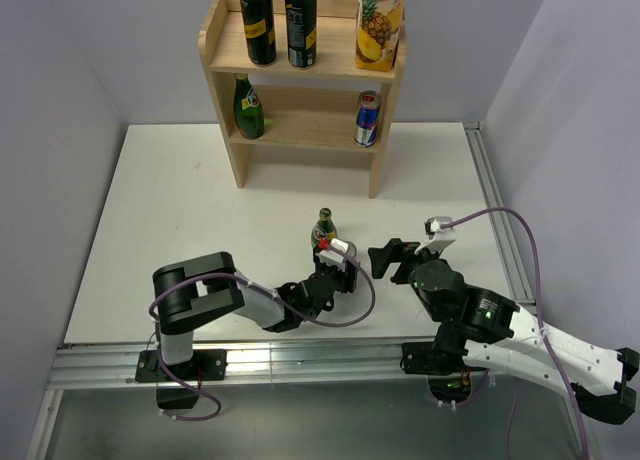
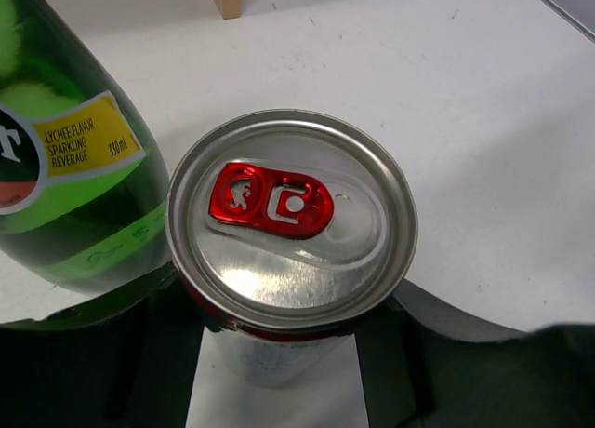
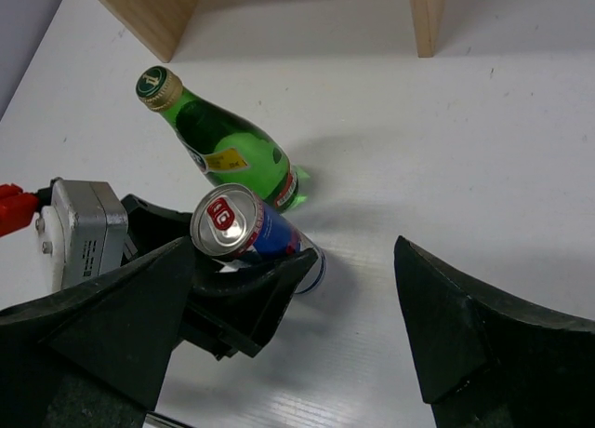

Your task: Place and organize the beverage onto the shelf

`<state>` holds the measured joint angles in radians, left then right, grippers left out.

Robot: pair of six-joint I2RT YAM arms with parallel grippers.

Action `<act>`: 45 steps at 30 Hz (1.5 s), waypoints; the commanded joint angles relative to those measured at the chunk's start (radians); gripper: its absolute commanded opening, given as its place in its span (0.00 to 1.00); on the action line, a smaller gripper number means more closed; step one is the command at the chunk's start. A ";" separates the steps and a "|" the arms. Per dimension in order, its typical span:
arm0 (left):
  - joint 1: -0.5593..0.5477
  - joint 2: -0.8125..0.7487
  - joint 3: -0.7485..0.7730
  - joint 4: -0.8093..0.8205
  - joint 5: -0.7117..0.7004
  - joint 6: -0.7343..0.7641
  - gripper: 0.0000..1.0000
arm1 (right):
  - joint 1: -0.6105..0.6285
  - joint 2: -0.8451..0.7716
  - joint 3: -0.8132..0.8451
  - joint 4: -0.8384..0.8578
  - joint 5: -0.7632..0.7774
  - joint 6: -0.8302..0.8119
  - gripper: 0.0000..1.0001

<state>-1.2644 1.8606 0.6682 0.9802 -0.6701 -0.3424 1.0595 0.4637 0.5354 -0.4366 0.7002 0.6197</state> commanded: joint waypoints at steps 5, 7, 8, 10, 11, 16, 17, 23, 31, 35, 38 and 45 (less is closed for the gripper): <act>0.008 -0.021 0.039 -0.034 0.006 0.006 0.26 | -0.004 0.012 -0.011 0.044 0.013 0.005 0.95; 0.008 -0.053 0.042 -0.060 -0.003 0.009 0.07 | -0.006 0.010 -0.012 0.052 0.010 0.003 0.95; 0.008 -0.070 0.045 -0.080 -0.009 0.006 0.03 | -0.006 0.009 -0.012 0.053 0.010 0.003 0.95; 0.005 -0.130 0.063 -0.167 -0.051 -0.029 0.00 | -0.006 0.013 -0.014 0.062 0.009 0.002 0.95; 0.005 -0.156 0.079 -0.237 -0.095 -0.046 0.00 | -0.006 0.016 -0.014 0.064 0.007 0.000 0.95; 0.007 -0.351 0.186 -0.487 -0.109 0.034 0.00 | -0.006 0.030 -0.018 0.107 -0.002 -0.015 0.95; 0.008 -0.371 0.211 -0.518 -0.117 0.055 0.00 | -0.010 0.035 -0.018 0.111 -0.007 -0.020 0.95; 0.101 -0.448 0.438 -0.692 -0.028 0.195 0.00 | -0.012 0.059 -0.011 0.156 -0.021 -0.034 0.95; 0.321 -0.307 0.836 -0.779 0.173 0.307 0.00 | -0.015 0.053 0.003 0.154 -0.022 -0.041 0.95; 0.394 -0.175 1.089 -0.868 0.228 0.332 0.00 | -0.016 0.026 -0.005 0.138 -0.013 -0.034 0.95; 0.427 -0.097 1.212 -0.903 0.280 0.332 0.00 | -0.016 0.006 -0.012 0.121 -0.004 -0.025 0.95; 0.465 -0.005 1.294 -0.910 0.303 0.298 0.00 | -0.018 -0.031 -0.018 0.073 0.013 -0.011 0.95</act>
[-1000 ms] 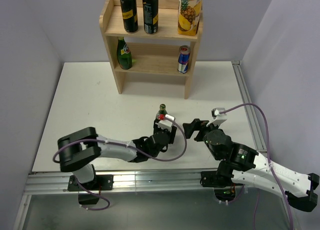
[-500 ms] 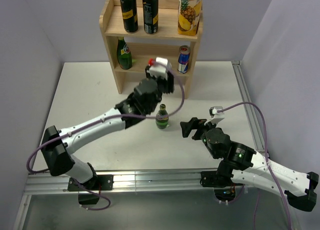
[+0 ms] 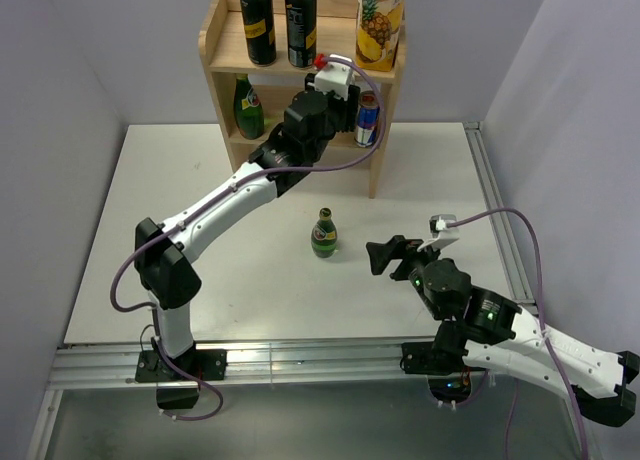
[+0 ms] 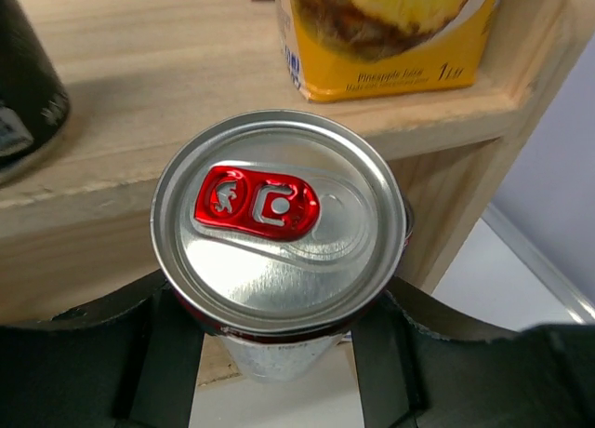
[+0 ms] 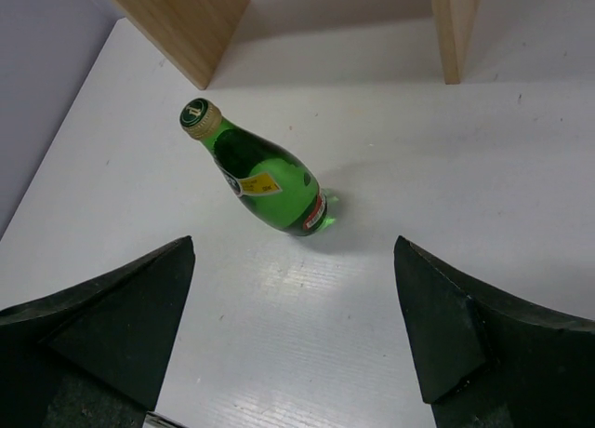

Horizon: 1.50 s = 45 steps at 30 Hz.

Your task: Place and organize the beverage onto the shelf

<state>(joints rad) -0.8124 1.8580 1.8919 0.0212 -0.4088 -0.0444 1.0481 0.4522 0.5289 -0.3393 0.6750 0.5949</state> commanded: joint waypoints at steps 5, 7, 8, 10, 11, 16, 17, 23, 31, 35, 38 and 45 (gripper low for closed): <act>0.018 -0.023 -0.008 0.110 0.051 -0.028 0.00 | -0.007 -0.038 -0.021 -0.035 0.043 0.019 0.95; 0.018 -0.034 -0.054 0.129 0.039 -0.037 0.00 | -0.008 -0.037 -0.024 -0.036 0.043 0.023 0.95; 0.018 -0.037 -0.068 0.149 0.036 -0.037 0.00 | -0.007 -0.037 -0.026 -0.037 0.043 0.022 0.95; 0.018 -0.046 -0.114 0.175 0.038 -0.044 0.00 | -0.008 -0.038 -0.030 -0.037 0.043 0.026 0.95; 0.018 -0.052 -0.131 0.186 0.036 -0.049 0.00 | -0.008 -0.040 -0.033 -0.033 0.041 0.028 0.95; 0.018 -0.057 -0.218 0.269 0.024 -0.064 0.00 | -0.008 -0.041 -0.038 -0.035 0.043 0.031 0.95; 0.016 -0.049 -0.223 0.278 0.016 -0.064 0.00 | -0.008 -0.043 -0.038 -0.033 0.043 0.029 0.95; 0.018 -0.031 -0.228 0.322 -0.004 -0.064 0.00 | -0.010 -0.037 -0.041 -0.029 0.044 0.029 0.95; 0.018 0.010 -0.195 0.359 -0.022 -0.045 0.00 | -0.010 -0.027 -0.044 -0.023 0.043 0.025 0.95; 0.019 0.053 -0.175 0.382 -0.027 -0.043 0.00 | -0.010 -0.024 -0.046 -0.021 0.041 0.025 0.95; 0.022 0.090 -0.136 0.387 -0.024 -0.046 0.00 | -0.013 -0.024 -0.046 -0.017 0.041 0.023 0.95; 0.033 0.141 -0.094 0.381 -0.035 -0.060 0.00 | -0.014 -0.021 -0.047 -0.015 0.035 0.019 0.95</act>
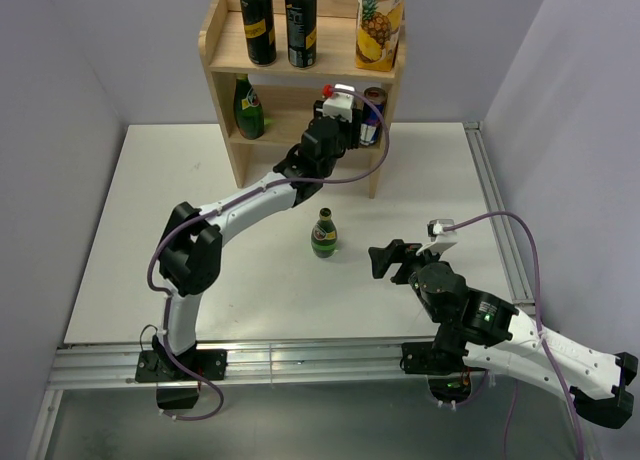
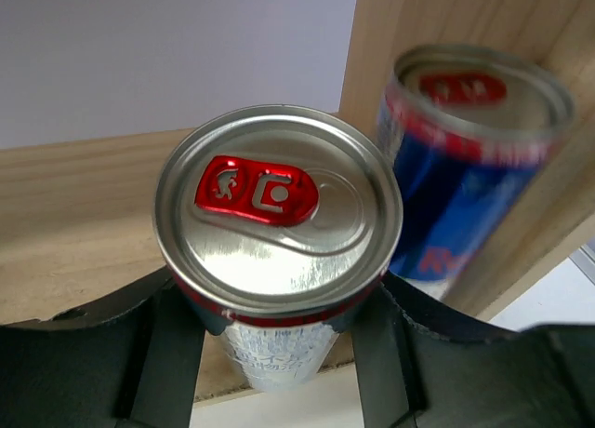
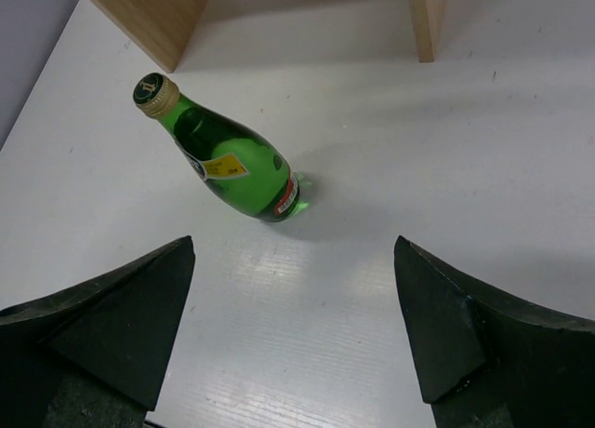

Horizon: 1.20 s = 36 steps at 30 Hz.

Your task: Place and organize the beverage onto the shelf

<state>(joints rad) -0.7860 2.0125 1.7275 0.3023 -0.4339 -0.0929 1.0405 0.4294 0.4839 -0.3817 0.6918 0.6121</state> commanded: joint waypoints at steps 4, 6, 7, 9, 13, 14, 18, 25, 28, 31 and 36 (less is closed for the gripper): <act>0.008 -0.015 0.058 0.118 -0.022 -0.013 0.00 | -0.008 0.006 -0.002 0.029 0.014 0.000 0.95; 0.010 -0.018 0.049 0.121 -0.031 -0.011 0.00 | -0.010 0.006 -0.002 0.030 0.014 0.000 0.95; 0.010 -0.018 0.046 0.126 -0.035 -0.011 0.00 | -0.010 0.008 -0.004 0.030 0.012 0.000 0.95; 0.011 -0.018 0.044 0.126 -0.037 -0.013 0.00 | -0.010 0.009 -0.004 0.032 0.012 -0.002 0.95; 0.014 -0.014 0.040 0.133 -0.035 -0.024 0.02 | -0.011 0.011 -0.005 0.035 0.009 -0.002 0.95; 0.014 -0.014 0.037 0.135 -0.032 -0.025 0.03 | -0.011 0.011 -0.005 0.037 0.009 -0.002 0.95; 0.016 -0.009 0.032 0.147 -0.019 -0.030 0.22 | -0.010 0.009 -0.005 0.035 0.008 -0.002 0.95; 0.016 -0.004 0.032 0.146 -0.009 -0.037 0.62 | -0.011 0.006 -0.007 0.035 0.008 0.000 0.95; 0.016 -0.008 0.024 0.149 -0.011 -0.037 0.73 | -0.011 0.006 -0.008 0.038 0.008 0.000 0.95; 0.016 -0.008 0.024 0.143 -0.016 -0.039 0.84 | -0.011 0.006 -0.010 0.038 0.008 0.002 0.95; 0.016 -0.026 -0.005 0.155 -0.023 -0.039 0.90 | -0.011 0.009 -0.010 0.038 0.008 0.003 0.95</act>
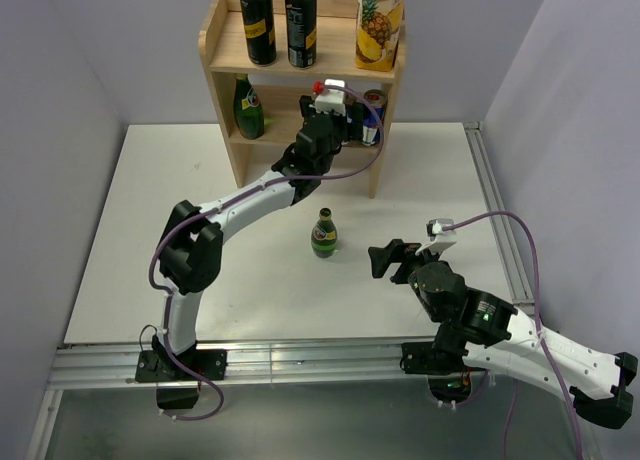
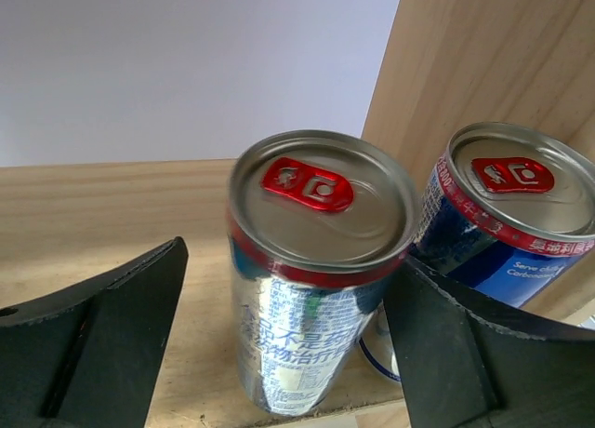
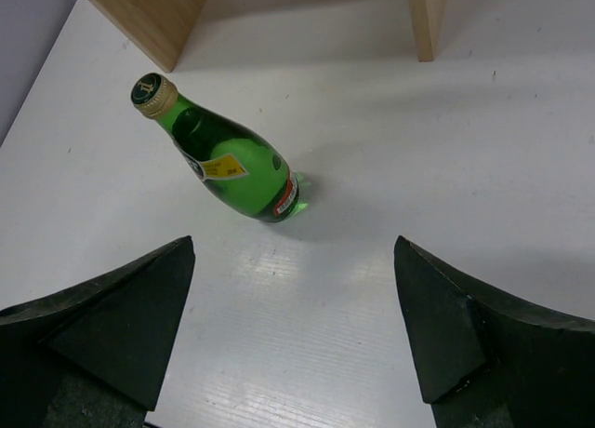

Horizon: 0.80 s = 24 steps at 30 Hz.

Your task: Place and organize the beverage onto the shelf

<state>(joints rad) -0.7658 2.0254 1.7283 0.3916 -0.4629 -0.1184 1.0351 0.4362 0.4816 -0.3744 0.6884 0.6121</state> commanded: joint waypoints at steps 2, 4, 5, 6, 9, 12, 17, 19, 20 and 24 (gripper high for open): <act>-0.004 -0.047 -0.016 0.067 0.003 -0.012 0.91 | -0.006 0.003 -0.008 0.032 0.011 0.000 0.95; -0.006 -0.057 -0.025 0.064 0.000 -0.012 0.91 | -0.006 0.004 -0.009 0.035 0.011 0.000 0.95; -0.004 -0.063 -0.030 0.064 0.000 -0.012 0.91 | -0.006 0.006 -0.009 0.035 0.011 0.001 0.95; -0.004 -0.076 -0.036 0.064 0.000 -0.012 0.91 | -0.006 0.009 -0.011 0.037 0.011 0.000 0.95; -0.004 -0.105 -0.068 0.062 0.006 -0.018 0.92 | -0.006 0.015 -0.014 0.045 0.011 -0.002 0.95; -0.006 -0.138 -0.107 0.059 0.003 -0.018 0.99 | -0.007 0.018 -0.015 0.049 0.011 -0.003 0.95; -0.007 -0.211 -0.220 0.092 -0.008 -0.021 0.99 | -0.007 0.024 -0.017 0.057 0.010 -0.006 0.95; -0.007 -0.240 -0.252 0.089 -0.005 -0.026 0.99 | -0.009 0.025 -0.018 0.063 0.010 -0.011 0.95; -0.007 -0.249 -0.262 0.086 -0.002 -0.027 0.99 | -0.007 0.029 -0.018 0.065 0.010 -0.011 0.95; -0.009 -0.312 -0.318 0.084 0.026 -0.035 0.99 | -0.009 0.041 -0.015 0.065 0.011 -0.014 0.95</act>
<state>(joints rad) -0.7712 1.7950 1.4342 0.4248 -0.4660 -0.1326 1.0332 0.4675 0.4698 -0.3500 0.6876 0.6079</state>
